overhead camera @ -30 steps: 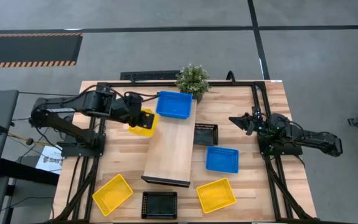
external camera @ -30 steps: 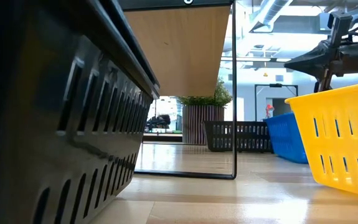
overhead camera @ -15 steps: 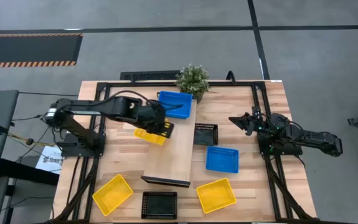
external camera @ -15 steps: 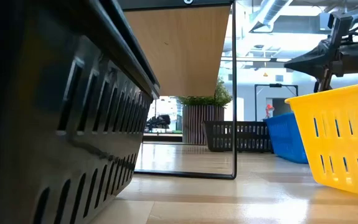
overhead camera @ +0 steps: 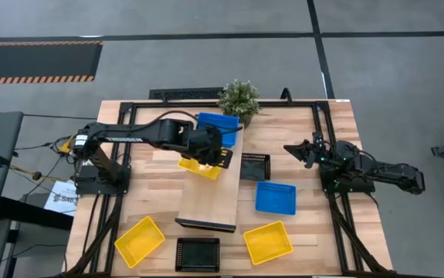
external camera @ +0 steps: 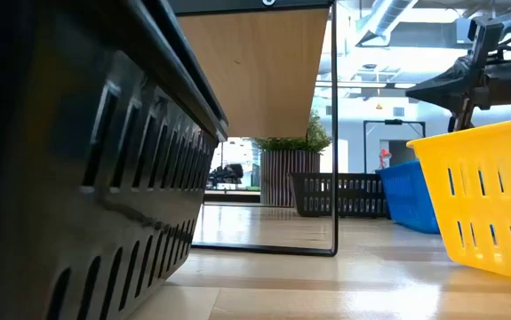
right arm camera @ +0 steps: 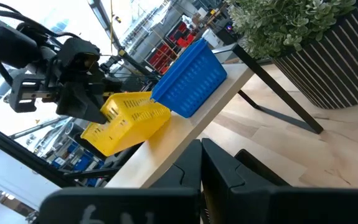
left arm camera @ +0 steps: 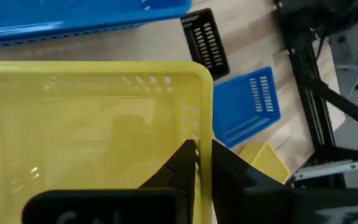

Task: Stack baskets on shelf by color
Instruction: Put the top left yellow basket on the shelf, then stack the left yellow basket on top of the yellow basket on the shelf

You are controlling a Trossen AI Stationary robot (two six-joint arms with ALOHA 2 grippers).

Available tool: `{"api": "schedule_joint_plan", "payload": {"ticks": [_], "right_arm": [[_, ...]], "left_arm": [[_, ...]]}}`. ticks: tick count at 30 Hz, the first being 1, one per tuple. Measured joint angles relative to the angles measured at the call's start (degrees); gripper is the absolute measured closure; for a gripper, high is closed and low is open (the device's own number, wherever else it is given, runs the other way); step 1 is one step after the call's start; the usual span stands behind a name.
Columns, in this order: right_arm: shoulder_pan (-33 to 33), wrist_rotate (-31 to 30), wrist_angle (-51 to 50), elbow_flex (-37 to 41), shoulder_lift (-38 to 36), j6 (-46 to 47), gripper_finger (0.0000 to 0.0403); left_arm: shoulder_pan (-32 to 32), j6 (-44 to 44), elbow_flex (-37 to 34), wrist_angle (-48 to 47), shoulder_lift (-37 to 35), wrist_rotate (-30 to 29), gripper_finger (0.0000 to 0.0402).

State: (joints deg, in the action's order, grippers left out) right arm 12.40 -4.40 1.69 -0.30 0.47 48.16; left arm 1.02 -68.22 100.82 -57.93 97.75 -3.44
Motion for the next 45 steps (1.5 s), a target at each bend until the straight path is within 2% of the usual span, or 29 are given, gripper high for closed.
{"api": "schedule_joint_plan", "payload": {"ticks": [5,12,17,22,26,29,34,40,45], "right_arm": [[0.0,0.0,0.0,0.0,0.0,0.0,0.0377],[0.0,0.1,0.0,0.0,0.0,0.0,0.0377],[0.0,0.1,0.0,0.0,0.0,0.0,0.0377],[0.0,0.1,0.0,0.0,0.0,-0.2,0.0377],[0.0,0.1,0.0,0.0,0.0,-0.2,0.0377],[0.0,0.1,0.0,0.0,0.0,-0.2,0.0377],[0.0,0.1,-0.1,0.0,0.0,-0.2,0.0377],[0.0,0.1,-0.1,0.0,0.0,-0.2,0.0377],[0.0,0.1,-0.1,0.0,0.0,-0.2,0.0377]], "left_arm": [[0.0,-0.3,0.0,3.6,-0.1,-1.4,0.0337],[0.0,1.9,0.0,8.7,-0.1,-1.1,0.0253],[-1.4,6.9,0.0,8.1,-2.9,8.1,0.0216],[-0.6,10.6,0.0,2.6,-7.8,12.2,0.0211],[1.1,9.6,0.0,-7.8,-12.3,9.1,0.0211],[4.1,7.9,0.0,-17.5,-14.5,5.5,0.0211],[12.7,7.0,-0.1,-32.3,-15.0,4.2,0.0211],[22.7,5.3,-3.6,-31.0,-14.4,6.4,0.0211],[30.6,-0.6,-8.3,-28.7,-15.0,6.5,0.0211]]}}
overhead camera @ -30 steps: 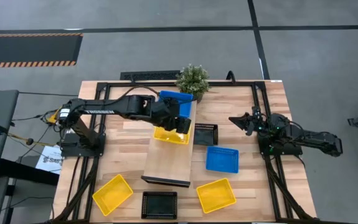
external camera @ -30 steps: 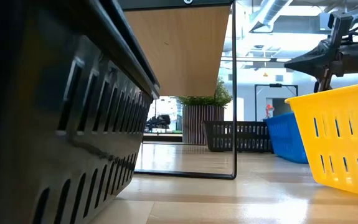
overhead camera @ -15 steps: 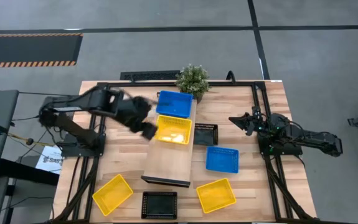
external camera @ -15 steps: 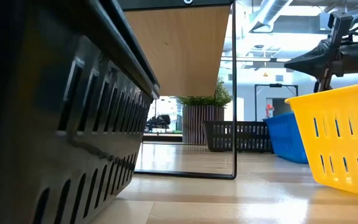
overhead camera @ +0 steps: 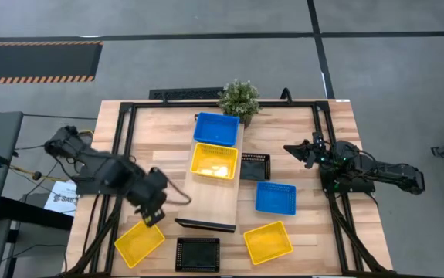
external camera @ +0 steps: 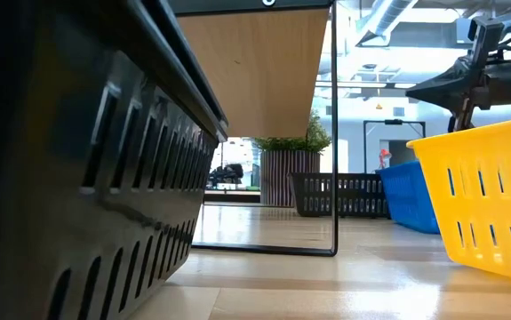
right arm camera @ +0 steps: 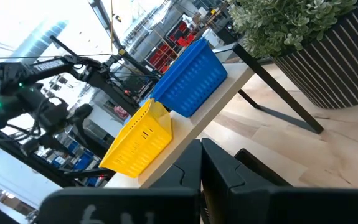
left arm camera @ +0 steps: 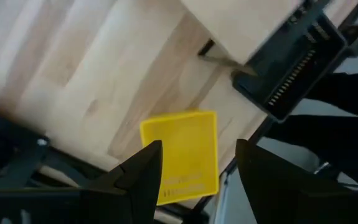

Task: Stack baskets on shelf by color
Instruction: Stack the left yellow basket on top of the yellow basket on the shelf

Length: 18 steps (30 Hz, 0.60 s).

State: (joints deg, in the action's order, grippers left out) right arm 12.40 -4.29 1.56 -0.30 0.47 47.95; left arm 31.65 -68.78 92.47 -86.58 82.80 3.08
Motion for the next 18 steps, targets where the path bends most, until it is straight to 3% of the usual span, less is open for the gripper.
{"api": "schedule_joint_plan", "payload": {"ticks": [18], "right_arm": [[0.0,0.0,0.0,0.0,0.0,1.5,0.0377]], "left_arm": [[17.0,-20.6,-30.2,23.2,-9.8,-0.9,0.0211]]}}
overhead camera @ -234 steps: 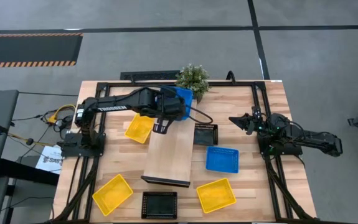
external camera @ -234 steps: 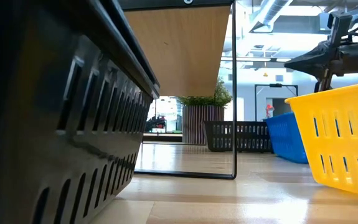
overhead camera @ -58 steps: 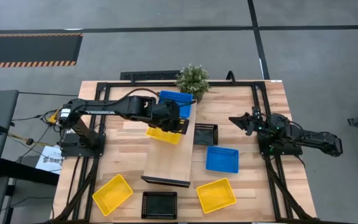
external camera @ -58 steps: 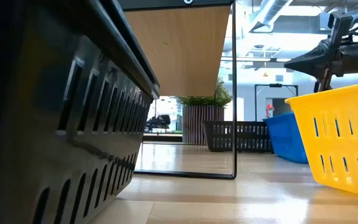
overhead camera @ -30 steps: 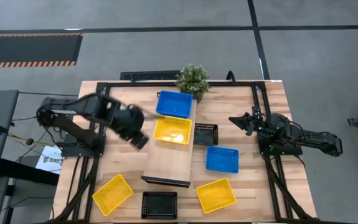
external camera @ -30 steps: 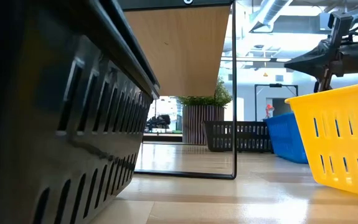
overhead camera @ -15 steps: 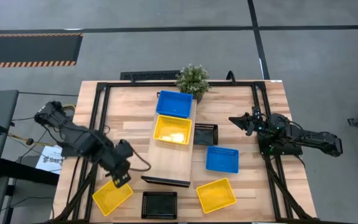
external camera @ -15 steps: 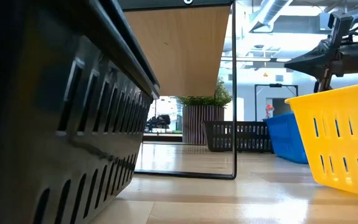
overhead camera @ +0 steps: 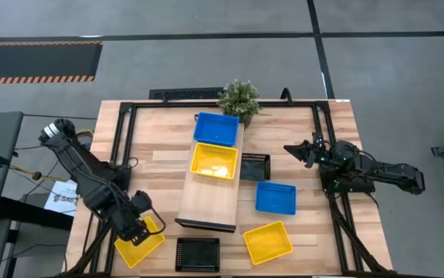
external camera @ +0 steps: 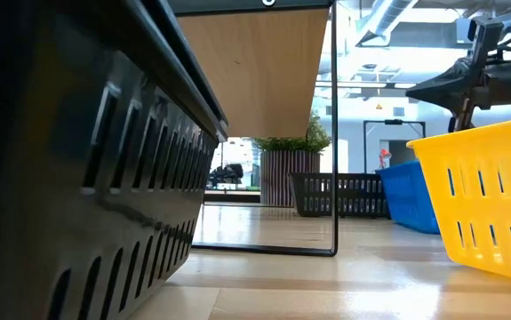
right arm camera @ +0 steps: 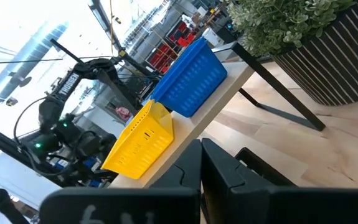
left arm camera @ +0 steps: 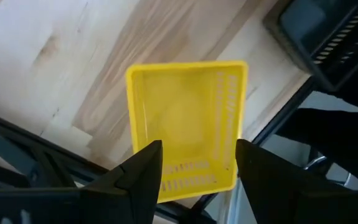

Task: Stack baskets on shelf by color
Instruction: Stack the left yellow basket on top of the yellow basket on the shelf

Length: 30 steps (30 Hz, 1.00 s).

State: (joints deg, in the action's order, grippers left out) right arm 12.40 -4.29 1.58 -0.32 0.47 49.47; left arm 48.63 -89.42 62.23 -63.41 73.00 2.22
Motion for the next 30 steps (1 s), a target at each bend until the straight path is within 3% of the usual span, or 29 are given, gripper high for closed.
{"api": "schedule_joint_plan", "payload": {"ticks": [10,19,30], "right_arm": [[0.0,0.0,0.0,0.0,0.0,0.0,0.0377],[0.0,0.0,0.1,0.0,0.0,0.2,0.0377],[0.0,-0.1,0.1,0.0,0.0,0.2,0.0377]], "left_arm": [[4.7,-4.1,-9.2,6.7,0.0,-1.4,0.0211],[4.8,-4.8,-16.2,8.3,0.1,-1.0,0.0211],[4.8,-5.0,-22.6,18.4,0.1,1.0,0.0213]]}}
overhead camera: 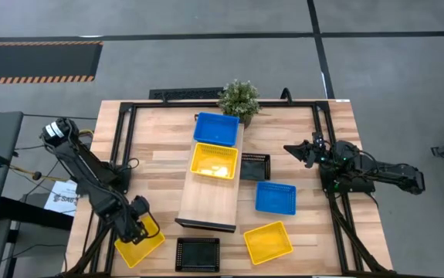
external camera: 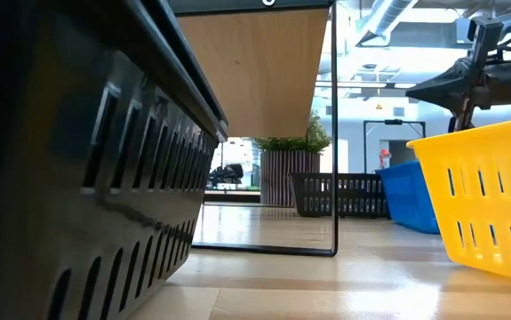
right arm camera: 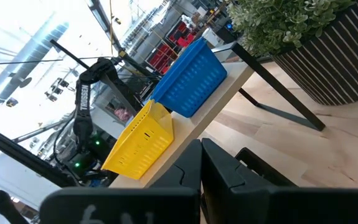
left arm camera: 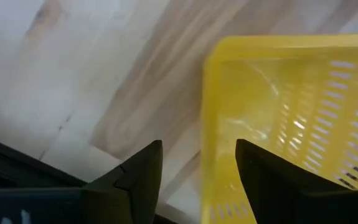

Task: Stack baskets on shelf by color
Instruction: Stack the left yellow basket on top of the yellow basket on the shelf

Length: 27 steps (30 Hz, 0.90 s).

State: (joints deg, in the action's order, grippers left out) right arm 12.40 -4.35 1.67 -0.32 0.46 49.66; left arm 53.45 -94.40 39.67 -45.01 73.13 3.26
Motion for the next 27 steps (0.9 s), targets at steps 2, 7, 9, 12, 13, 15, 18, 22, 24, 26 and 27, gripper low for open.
{"api": "schedule_joint_plan", "payload": {"ticks": [2,7,9,12,13,15,18,22,24,26,27], "right_arm": [[0.0,0.0,0.0,0.0,0.0,0.0,0.0377],[0.0,0.0,0.0,0.0,0.0,0.0,0.0377],[0.0,0.0,0.0,0.0,0.0,0.0,0.0377],[0.0,0.0,0.0,0.0,0.0,0.0,0.0377],[0.0,0.0,0.0,0.0,0.0,0.0,0.0377],[0.0,0.0,0.0,0.0,0.0,0.0,0.0377],[0.0,0.0,0.0,0.0,0.0,-0.1,0.0377],[0.0,0.0,0.0,0.0,0.0,-0.2,0.0377],[0.0,0.0,0.0,0.0,0.0,-0.2,0.0377],[0.0,0.0,0.0,0.0,0.0,-0.2,0.0377],[0.0,0.0,0.0,0.0,0.0,-0.2,0.0377]], "left_arm": [[0.0,-0.4,-1.0,0.9,0.0,1.2,0.0223],[0.0,-0.8,-2.5,3.1,0.0,4.0,0.0293],[0.0,-0.6,-2.5,3.5,0.0,4.0,0.0336],[0.0,-1.1,-2.5,3.8,0.0,3.9,0.039],[0.0,-1.7,-2.5,3.8,0.0,3.9,0.0392],[0.0,-2.7,-2.4,3.9,0.0,3.8,0.0395],[0.0,-4.5,-1.5,3.6,0.0,2.2,0.0399],[0.0,-6.1,1.1,3.4,0.0,-1.1,0.0401],[-0.1,-6.9,2.4,3.3,-0.1,-1.6,0.0401],[-0.2,-8.0,4.0,3.3,-0.1,-1.5,0.0401],[-0.2,-8.3,5.0,3.3,-0.2,-0.9,0.0401]]}}
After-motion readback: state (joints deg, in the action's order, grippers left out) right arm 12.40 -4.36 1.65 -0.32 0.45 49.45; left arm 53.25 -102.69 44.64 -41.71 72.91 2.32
